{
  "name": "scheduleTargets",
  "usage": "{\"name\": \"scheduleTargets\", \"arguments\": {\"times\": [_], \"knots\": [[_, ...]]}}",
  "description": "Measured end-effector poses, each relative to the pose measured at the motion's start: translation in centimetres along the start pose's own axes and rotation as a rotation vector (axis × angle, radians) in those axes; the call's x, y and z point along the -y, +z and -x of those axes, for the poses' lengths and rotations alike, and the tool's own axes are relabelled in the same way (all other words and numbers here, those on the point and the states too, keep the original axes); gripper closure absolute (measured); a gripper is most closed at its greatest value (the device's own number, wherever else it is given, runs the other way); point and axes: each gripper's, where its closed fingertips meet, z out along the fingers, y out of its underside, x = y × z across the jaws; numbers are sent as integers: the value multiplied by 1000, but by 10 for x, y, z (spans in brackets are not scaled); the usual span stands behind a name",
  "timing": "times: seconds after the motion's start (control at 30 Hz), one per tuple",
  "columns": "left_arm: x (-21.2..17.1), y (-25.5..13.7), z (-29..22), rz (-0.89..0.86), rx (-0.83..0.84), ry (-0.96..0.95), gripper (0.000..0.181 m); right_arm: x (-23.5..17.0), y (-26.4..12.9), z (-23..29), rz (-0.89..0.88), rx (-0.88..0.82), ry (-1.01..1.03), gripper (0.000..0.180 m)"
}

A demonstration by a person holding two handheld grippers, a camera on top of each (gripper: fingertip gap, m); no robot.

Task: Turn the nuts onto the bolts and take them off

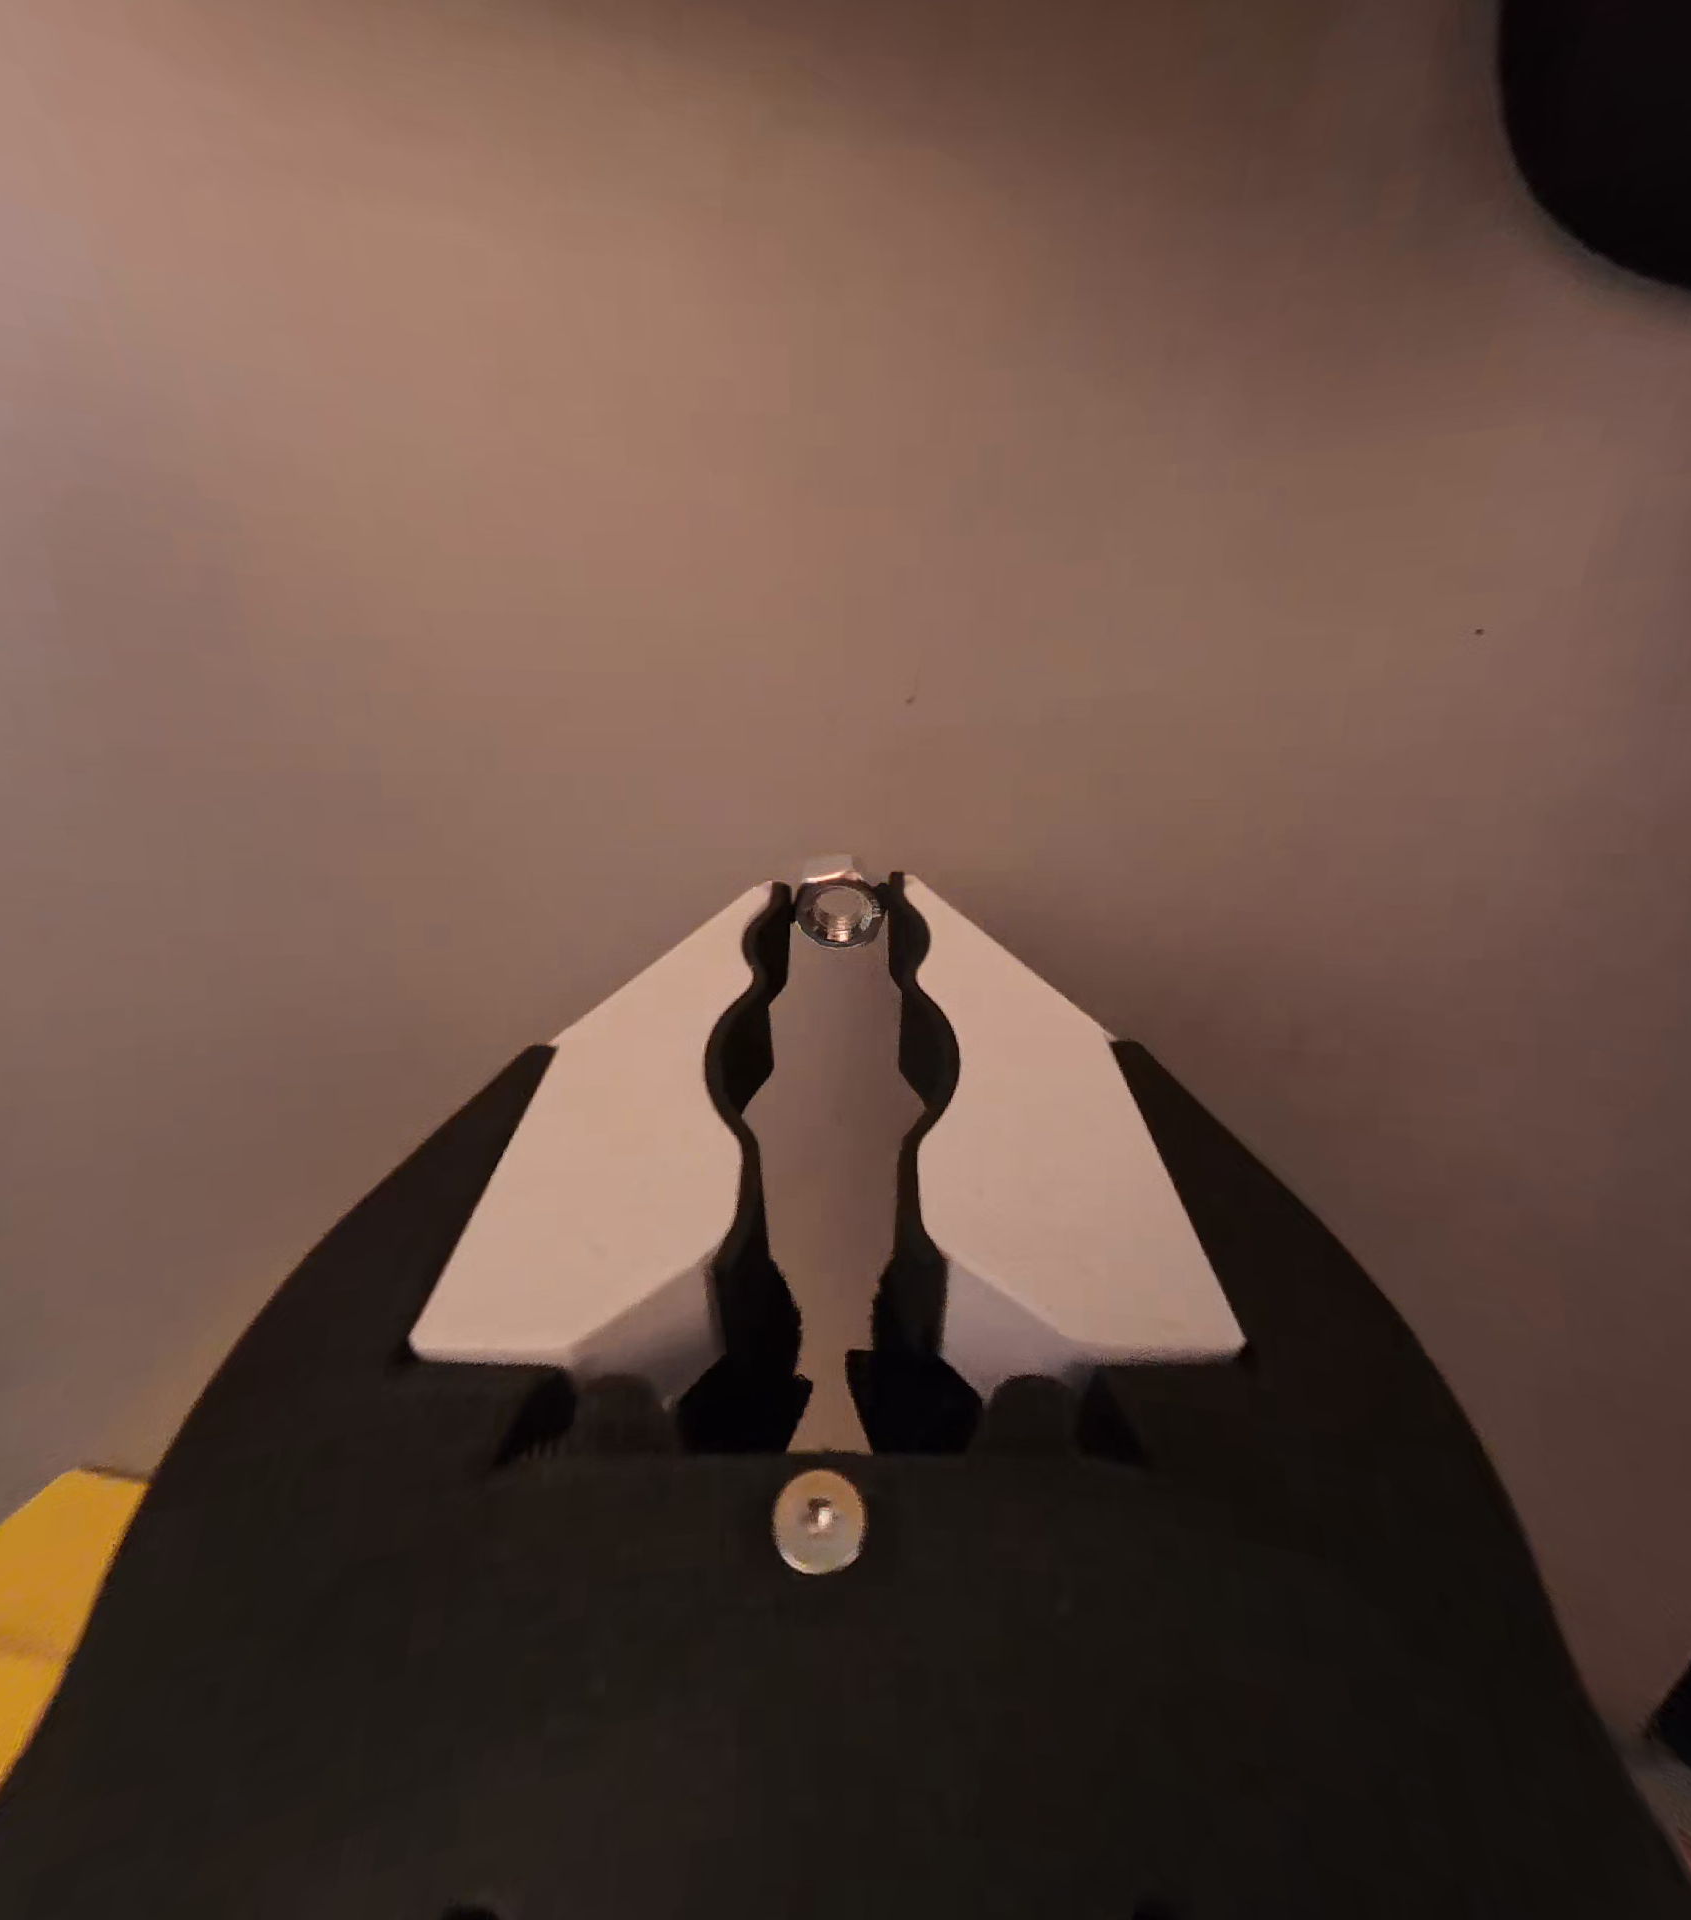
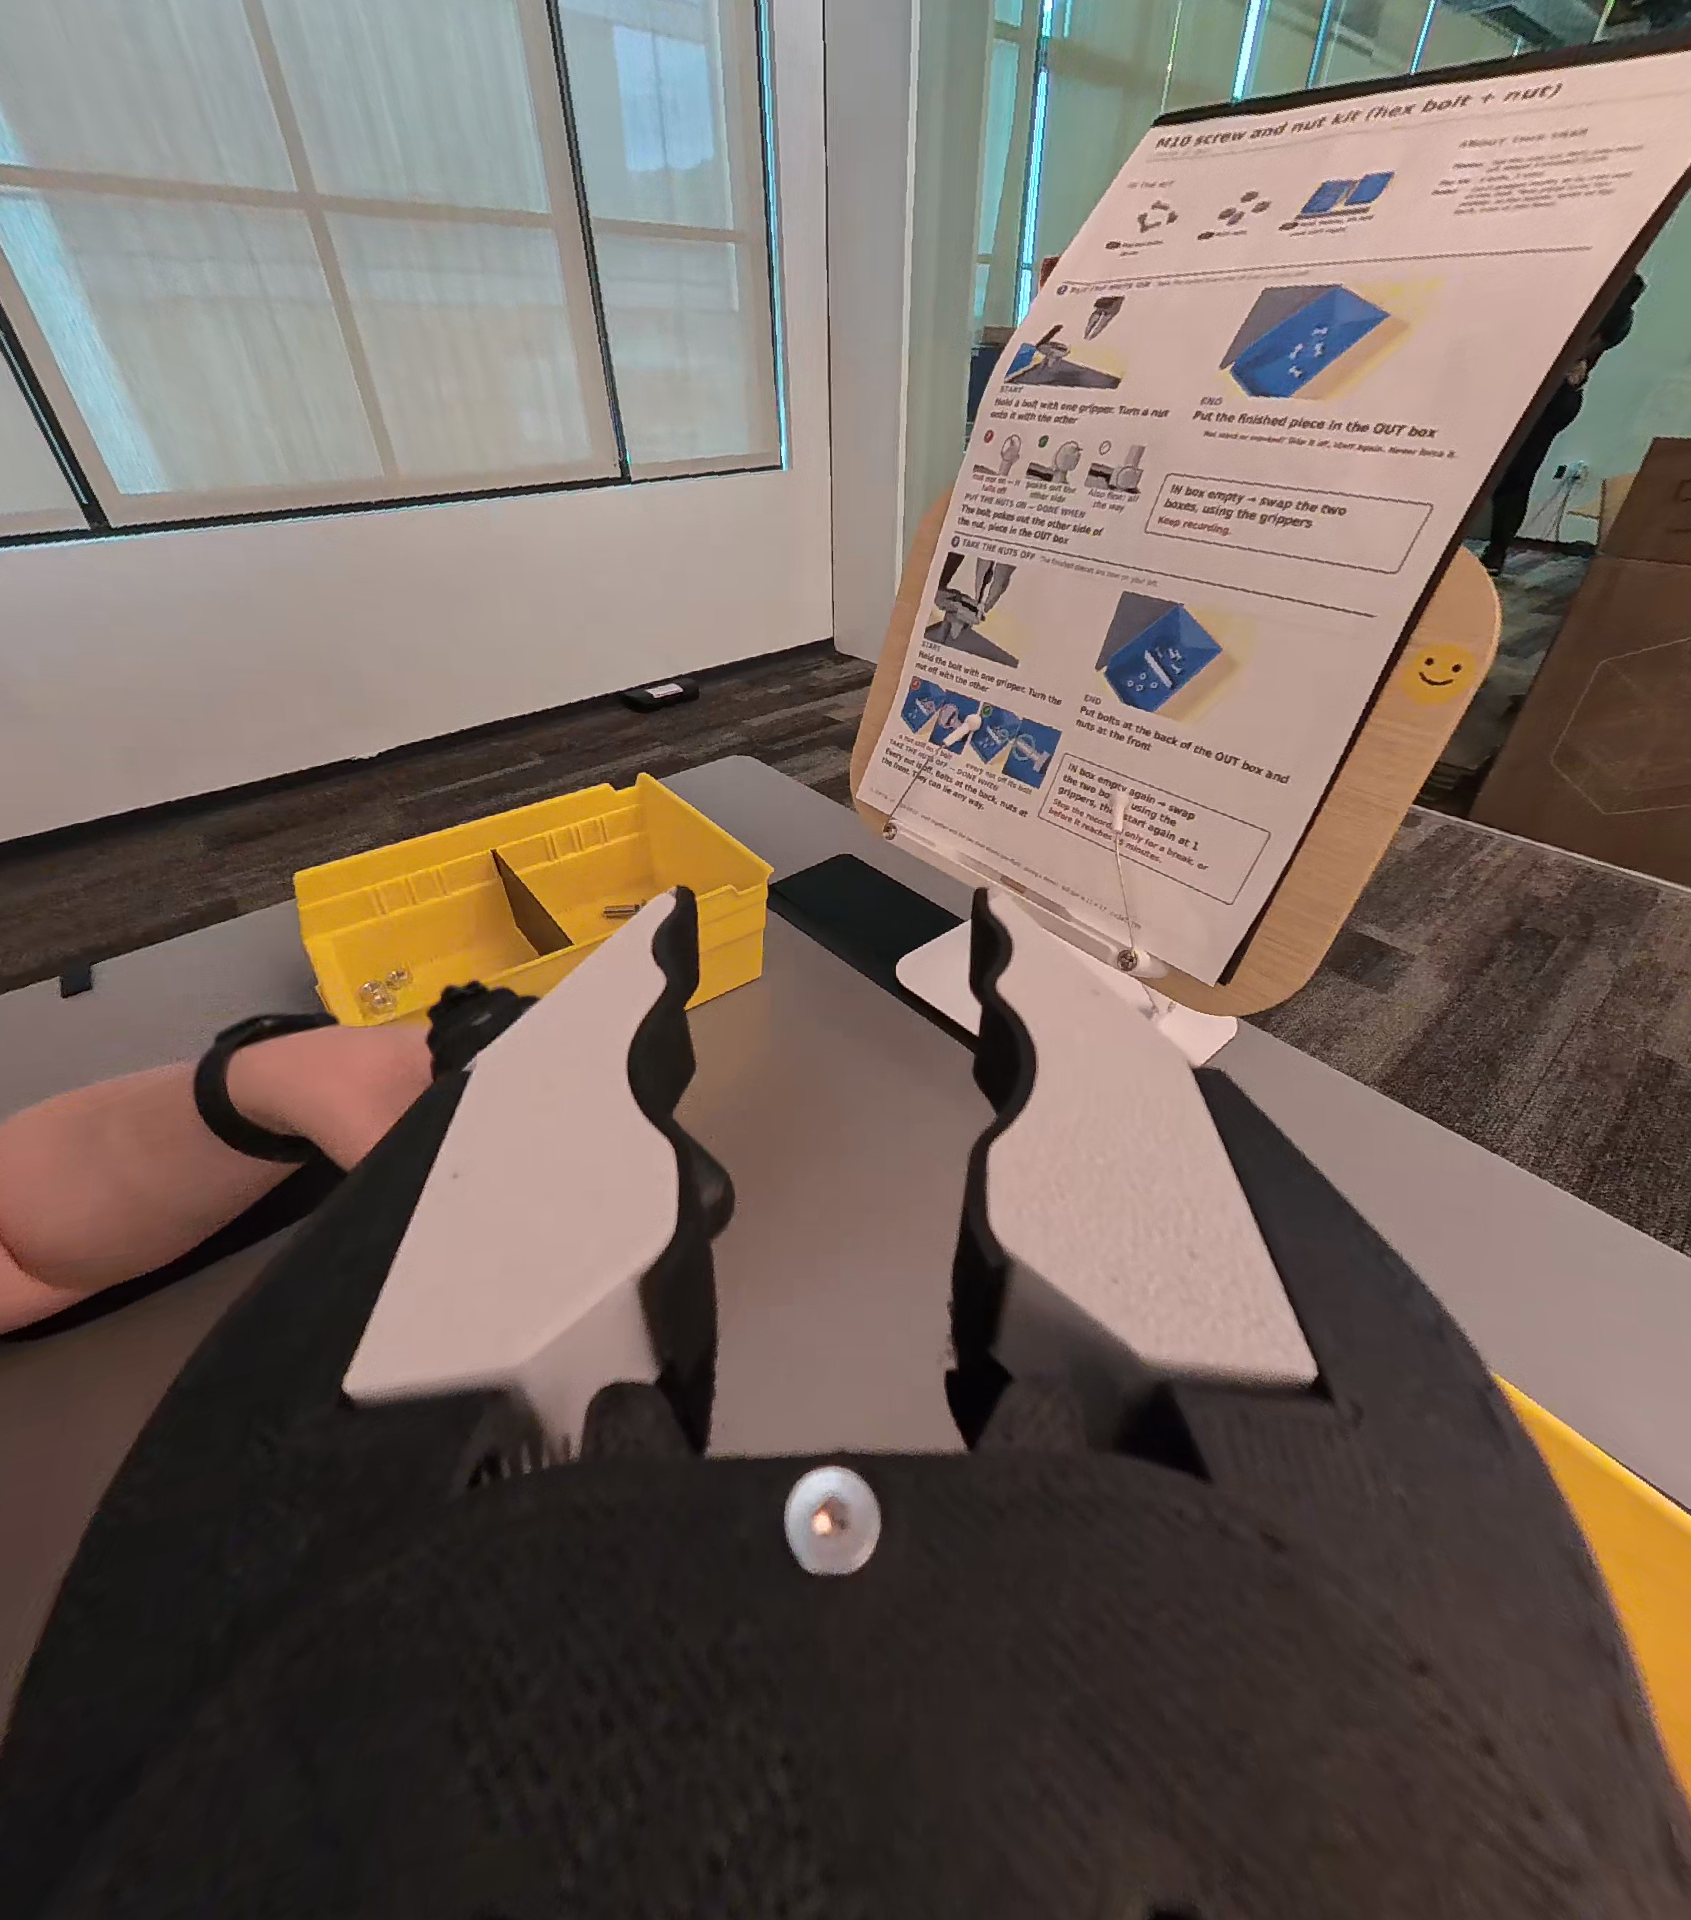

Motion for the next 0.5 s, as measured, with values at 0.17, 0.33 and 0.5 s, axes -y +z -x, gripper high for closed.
{"name": "scheduleTargets", "arguments": {"times": [0.17, 0.33, 0.5], "knots": [[-4, 14, -6, 49, -29, 21, 164, -2, 0, -1, 9, -3, 1, 128], [-9, 21, -10, 76, -72, 19, 164, -4, 2, -2, 18, -3, 8, 128], [-14, 27, -12, 105, -84, 28, 163, -7, 3, -3, 35, -4, 1, 128]]}}
